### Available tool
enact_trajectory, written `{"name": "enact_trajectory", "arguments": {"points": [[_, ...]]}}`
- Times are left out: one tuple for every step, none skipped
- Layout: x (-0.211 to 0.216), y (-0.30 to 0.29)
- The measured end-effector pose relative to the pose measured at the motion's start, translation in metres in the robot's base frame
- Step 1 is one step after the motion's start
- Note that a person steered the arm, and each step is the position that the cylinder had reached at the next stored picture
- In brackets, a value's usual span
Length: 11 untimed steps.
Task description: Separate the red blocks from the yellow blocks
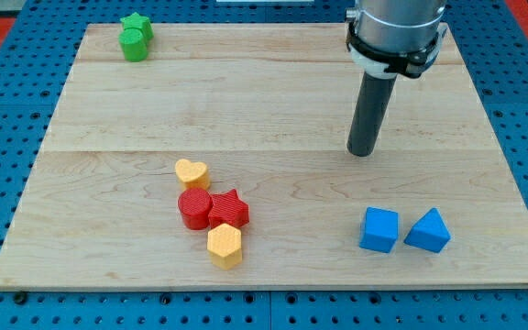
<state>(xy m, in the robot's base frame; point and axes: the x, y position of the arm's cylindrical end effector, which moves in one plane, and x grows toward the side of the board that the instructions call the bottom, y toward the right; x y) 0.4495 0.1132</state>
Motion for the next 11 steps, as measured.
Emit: {"name": "enact_trajectory", "arguments": {"points": [[0.004, -0.009], [0.024, -0.022], [0.049, -0.038], [0.081, -0.080], [0.098, -0.134], [0.099, -0.189], [0.095, -0.237], [0.081, -0.267], [0.061, -0.291], [0.040, -0.316], [0.024, -0.334]]}}
